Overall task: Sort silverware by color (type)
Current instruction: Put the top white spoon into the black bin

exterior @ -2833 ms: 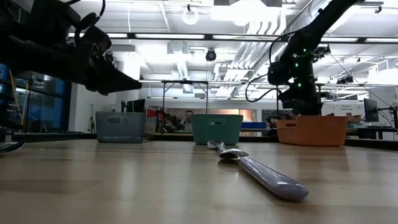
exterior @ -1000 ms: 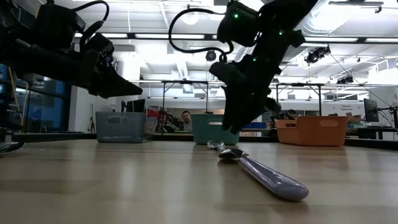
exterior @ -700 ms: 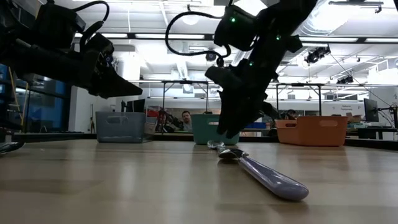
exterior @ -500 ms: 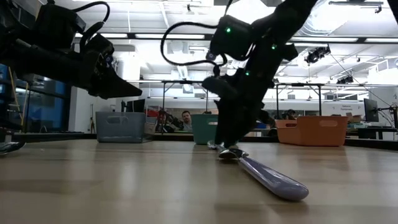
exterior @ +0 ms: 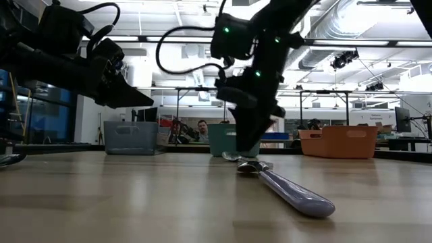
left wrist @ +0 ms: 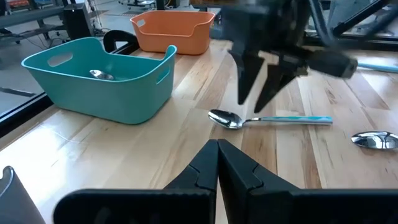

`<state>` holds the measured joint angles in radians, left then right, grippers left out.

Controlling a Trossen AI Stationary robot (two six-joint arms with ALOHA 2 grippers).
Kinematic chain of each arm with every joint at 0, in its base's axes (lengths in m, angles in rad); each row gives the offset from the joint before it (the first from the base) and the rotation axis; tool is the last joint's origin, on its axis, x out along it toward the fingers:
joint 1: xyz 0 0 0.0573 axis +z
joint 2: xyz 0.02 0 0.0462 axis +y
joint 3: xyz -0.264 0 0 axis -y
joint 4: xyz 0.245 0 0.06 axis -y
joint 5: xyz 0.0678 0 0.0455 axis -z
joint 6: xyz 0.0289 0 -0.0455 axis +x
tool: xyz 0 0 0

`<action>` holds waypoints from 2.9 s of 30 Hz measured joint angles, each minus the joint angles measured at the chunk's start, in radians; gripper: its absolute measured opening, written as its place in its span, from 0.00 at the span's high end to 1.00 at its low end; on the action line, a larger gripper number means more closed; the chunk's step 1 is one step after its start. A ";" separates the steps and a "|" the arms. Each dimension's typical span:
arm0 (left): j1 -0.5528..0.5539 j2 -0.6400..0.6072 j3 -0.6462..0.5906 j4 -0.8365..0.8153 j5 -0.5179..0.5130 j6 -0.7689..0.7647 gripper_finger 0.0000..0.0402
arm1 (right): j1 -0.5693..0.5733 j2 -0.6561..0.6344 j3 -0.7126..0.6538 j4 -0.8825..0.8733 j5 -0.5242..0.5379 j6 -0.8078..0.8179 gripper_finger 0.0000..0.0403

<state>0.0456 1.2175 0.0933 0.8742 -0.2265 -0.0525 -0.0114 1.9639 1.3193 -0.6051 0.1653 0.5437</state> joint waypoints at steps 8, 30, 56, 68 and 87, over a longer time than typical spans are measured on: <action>0.000 0.000 0.000 -0.017 0.000 -0.016 1.00 | -0.002 -0.002 0.041 -0.036 -0.023 0.022 0.72; 0.000 0.000 0.000 -0.036 0.006 -0.038 1.00 | -0.031 0.087 0.044 -0.015 -0.155 -0.057 0.86; 0.000 0.000 0.010 -0.029 0.007 0.028 0.97 | -0.004 -0.077 0.038 0.353 -0.033 -0.599 1.00; 0.000 0.000 0.042 0.017 0.051 0.083 0.65 | -0.050 -0.110 -0.324 1.265 -0.185 -0.700 1.00; -0.029 0.227 0.232 0.229 0.148 0.236 0.53 | -0.042 -0.111 -0.470 1.735 -0.207 -0.683 1.00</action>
<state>0.0167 1.4444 0.3250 1.1036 -0.0788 0.1837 -0.0534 1.8530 0.8497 1.1303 -0.0419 -0.1393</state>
